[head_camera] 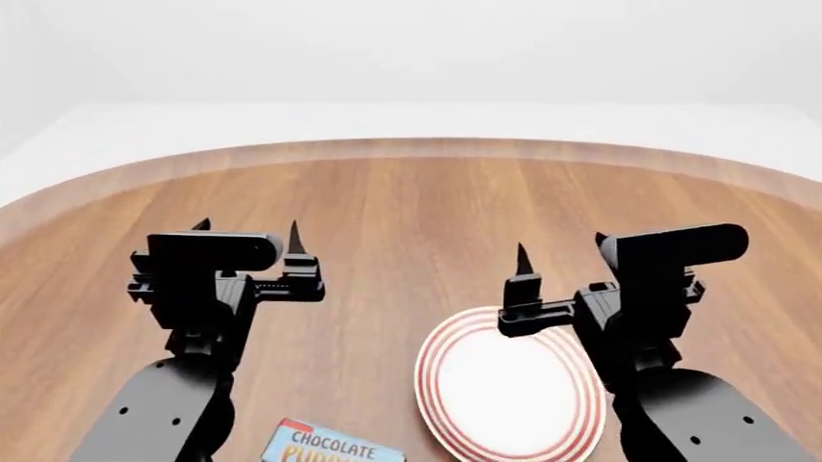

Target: Put the chocolate pudding to the right of the plate.

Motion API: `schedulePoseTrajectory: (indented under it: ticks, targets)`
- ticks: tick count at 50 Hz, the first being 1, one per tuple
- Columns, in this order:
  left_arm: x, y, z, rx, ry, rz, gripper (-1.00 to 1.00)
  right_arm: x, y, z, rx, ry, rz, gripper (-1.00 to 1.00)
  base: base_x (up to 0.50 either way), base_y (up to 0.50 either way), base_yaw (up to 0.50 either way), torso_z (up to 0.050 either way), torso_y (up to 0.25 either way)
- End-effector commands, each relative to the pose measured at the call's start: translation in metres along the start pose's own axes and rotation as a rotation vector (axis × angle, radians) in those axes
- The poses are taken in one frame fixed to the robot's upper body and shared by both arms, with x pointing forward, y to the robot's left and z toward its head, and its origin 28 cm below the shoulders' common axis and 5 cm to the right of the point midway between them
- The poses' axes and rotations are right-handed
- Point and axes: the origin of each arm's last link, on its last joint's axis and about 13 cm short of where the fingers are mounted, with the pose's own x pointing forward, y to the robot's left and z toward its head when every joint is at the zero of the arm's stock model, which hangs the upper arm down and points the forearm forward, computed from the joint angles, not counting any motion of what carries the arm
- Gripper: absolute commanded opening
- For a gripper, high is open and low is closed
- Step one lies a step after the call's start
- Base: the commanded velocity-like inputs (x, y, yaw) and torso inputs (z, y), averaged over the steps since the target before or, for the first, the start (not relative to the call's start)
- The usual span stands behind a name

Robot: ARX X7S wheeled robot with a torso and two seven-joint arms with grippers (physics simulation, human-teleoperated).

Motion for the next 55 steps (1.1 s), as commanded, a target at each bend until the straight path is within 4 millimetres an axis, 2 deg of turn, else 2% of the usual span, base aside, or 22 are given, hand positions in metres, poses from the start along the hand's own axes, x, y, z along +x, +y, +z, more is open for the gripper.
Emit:
schedulePoseTrajectory:
  ticks: [1,9,12,19,20,32,35,44,55]
  targets:
    - [-0.001,0.0,0.002,0.006,-0.004,-0.002,1.0,-0.026,-0.004,0.024,-0.115,0.094,0.134,1.0,0.0,0.0,0.0,0.0,0.0]
    - [-0.002,0.0,0.003,0.002,-0.006,0.0,1.0,-0.027,-0.003,0.025,-0.135,0.125,0.182,1.0,0.0,0.0,0.0,0.0,0.0]
    - [-0.001,0.0,0.0,0.004,-0.001,0.003,1.0,-0.034,-0.001,0.024,-0.149,0.153,0.326,1.0,0.0,0.0,0.0,0.0,0.0]
    - [0.0,0.0,0.0,0.006,-0.002,0.006,1.0,-0.032,-0.001,0.027,-0.216,0.207,0.392,1.0,0.0,0.0,0.0,0.0,0.0]
    - [0.001,0.0,-0.001,0.005,0.001,0.006,1.0,-0.032,-0.001,0.027,-0.266,0.19,0.386,1.0,0.0,0.0,0.0,0.0,0.0]
    - [0.001,0.0,0.001,0.008,-0.005,0.008,1.0,-0.045,-0.003,0.038,-0.205,0.236,0.624,1.0,0.0,0.0,0.0,0.0,0.0]
    - [0.001,0.0,0.001,0.008,-0.004,0.01,1.0,-0.046,-0.003,0.038,-0.204,0.232,0.628,1.0,0.0,0.0,0.0,0.0,0.0]
    - [0.001,0.0,0.001,0.01,-0.003,0.016,1.0,-0.049,0.003,0.028,-0.237,0.27,0.72,1.0,0.0,0.0,0.0,0.0,0.0]
    - [0.002,-0.001,0.0,0.015,-0.001,0.016,1.0,-0.045,0.005,0.019,-0.233,0.302,0.738,1.0,0.0,0.0,0.0,0.0,0.0]
